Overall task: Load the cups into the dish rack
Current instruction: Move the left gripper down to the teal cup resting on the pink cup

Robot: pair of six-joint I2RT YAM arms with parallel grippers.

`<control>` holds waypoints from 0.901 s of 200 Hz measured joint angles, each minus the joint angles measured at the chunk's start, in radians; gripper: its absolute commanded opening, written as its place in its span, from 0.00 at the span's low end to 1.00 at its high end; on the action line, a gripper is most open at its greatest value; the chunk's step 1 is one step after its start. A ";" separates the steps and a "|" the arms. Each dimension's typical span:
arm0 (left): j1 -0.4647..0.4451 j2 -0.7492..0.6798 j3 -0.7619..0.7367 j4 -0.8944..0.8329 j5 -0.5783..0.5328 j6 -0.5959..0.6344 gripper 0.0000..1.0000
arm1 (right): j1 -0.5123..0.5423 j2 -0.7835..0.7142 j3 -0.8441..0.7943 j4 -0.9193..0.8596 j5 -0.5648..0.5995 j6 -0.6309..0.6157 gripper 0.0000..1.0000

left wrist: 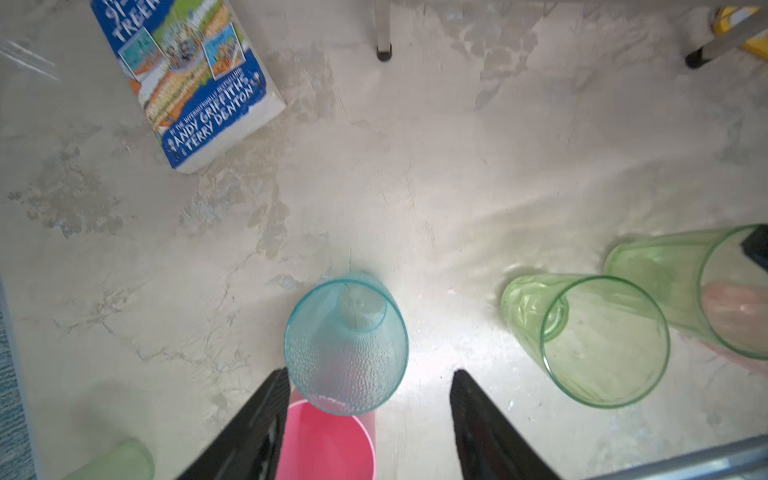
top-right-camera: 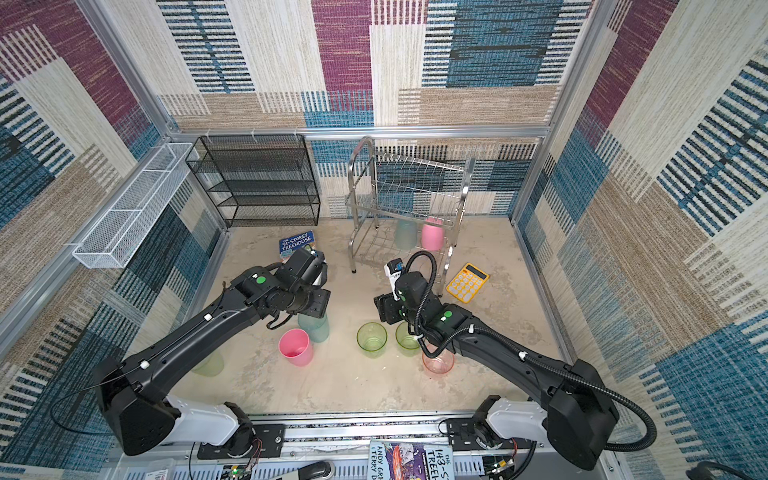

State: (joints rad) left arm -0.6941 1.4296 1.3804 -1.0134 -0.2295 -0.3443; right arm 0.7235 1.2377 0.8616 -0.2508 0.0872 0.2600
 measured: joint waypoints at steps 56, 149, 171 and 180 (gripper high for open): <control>0.011 0.078 0.156 -0.176 0.080 -0.081 0.57 | -0.160 0.071 0.034 0.031 -0.127 -0.017 0.72; -0.034 0.103 0.097 -0.238 0.103 -0.132 0.55 | -0.194 -0.033 -0.036 0.049 -0.173 -0.036 0.72; -0.047 0.138 0.097 -0.237 0.105 -0.131 0.53 | -0.194 -0.082 -0.076 0.043 -0.174 -0.029 0.72; -0.048 0.156 0.097 -0.233 0.105 -0.129 0.53 | -0.194 -0.091 -0.082 0.043 -0.174 -0.024 0.72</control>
State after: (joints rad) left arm -0.7425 1.5856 1.4769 -1.2461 -0.1249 -0.4736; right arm 0.5297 1.1465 0.7799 -0.2073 -0.0872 0.2356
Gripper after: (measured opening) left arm 0.530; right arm 0.716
